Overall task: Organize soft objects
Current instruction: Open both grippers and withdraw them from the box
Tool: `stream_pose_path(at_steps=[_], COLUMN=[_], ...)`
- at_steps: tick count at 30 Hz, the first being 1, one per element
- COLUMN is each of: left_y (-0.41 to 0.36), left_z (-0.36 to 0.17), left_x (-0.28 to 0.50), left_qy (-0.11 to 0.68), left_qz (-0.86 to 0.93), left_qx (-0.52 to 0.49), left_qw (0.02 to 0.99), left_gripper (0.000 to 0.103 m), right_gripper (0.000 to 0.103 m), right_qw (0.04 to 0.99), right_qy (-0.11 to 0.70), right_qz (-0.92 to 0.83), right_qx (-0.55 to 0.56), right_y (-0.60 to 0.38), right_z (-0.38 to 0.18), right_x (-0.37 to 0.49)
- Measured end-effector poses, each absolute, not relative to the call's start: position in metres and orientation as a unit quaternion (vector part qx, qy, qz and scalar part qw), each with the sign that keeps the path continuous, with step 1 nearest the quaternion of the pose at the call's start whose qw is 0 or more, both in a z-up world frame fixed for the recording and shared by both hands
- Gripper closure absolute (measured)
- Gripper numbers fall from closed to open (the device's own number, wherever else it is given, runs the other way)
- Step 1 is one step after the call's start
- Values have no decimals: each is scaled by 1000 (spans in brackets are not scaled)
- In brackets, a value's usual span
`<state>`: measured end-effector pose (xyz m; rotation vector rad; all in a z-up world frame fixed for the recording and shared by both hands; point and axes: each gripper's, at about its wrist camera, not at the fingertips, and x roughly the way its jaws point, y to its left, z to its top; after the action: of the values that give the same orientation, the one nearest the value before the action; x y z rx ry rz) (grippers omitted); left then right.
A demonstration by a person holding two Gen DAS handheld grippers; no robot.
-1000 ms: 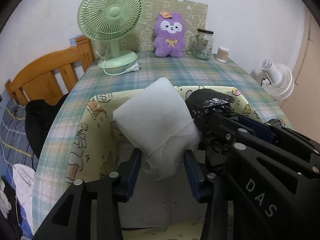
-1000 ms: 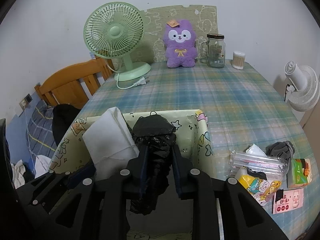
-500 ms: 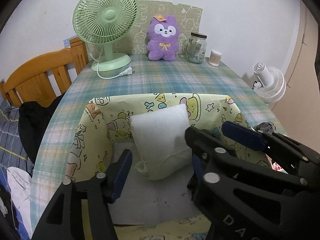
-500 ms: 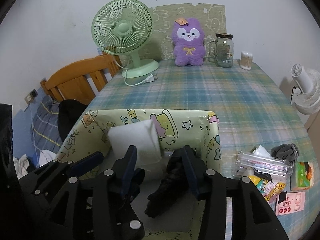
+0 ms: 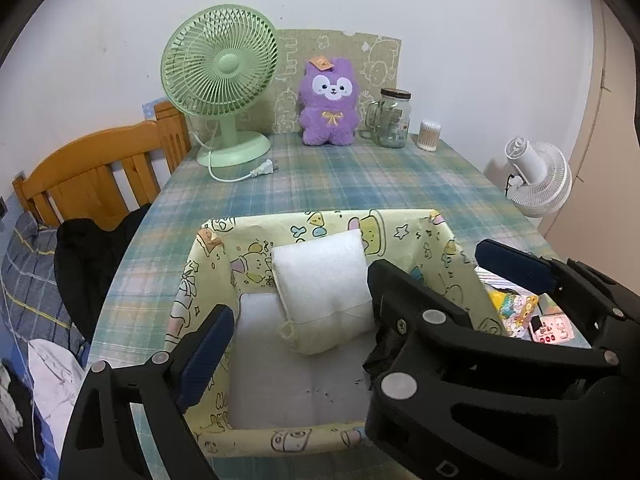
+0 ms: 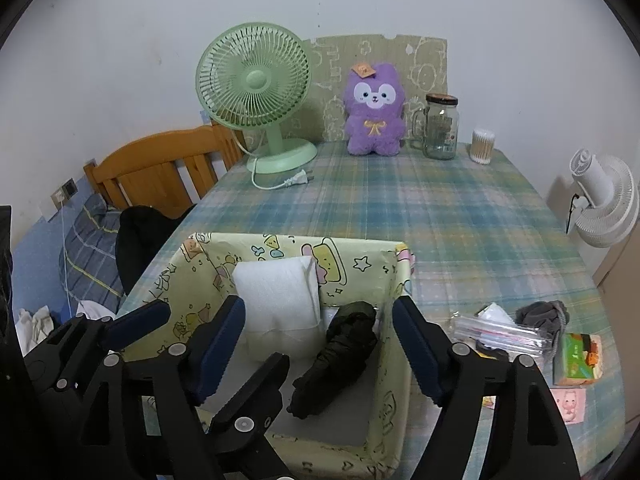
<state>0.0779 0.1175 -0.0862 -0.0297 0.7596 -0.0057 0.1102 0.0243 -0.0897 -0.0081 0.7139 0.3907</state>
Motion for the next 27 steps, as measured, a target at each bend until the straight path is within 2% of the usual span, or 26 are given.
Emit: stream_pose_path(at_steps=[8, 17, 27], left_y=[107, 92, 72], left_z=[-72, -57, -43], left_x=[67, 57, 45], left_qy=[350, 330, 312], left_qz=[2, 3, 6], left_qx=[-11, -5, -4], left_qw=[937, 944, 950], left_gripper=[0, 0, 1], right_gripper=[11, 5, 5], right_qw=[931, 940, 951], right_qy=[320, 295, 264], right_qz=[176, 170, 161], right_qx=[-6, -8, -15], right_y=[9, -9, -32], right_z=[-72, -54, -36], right_x=[96, 83, 68])
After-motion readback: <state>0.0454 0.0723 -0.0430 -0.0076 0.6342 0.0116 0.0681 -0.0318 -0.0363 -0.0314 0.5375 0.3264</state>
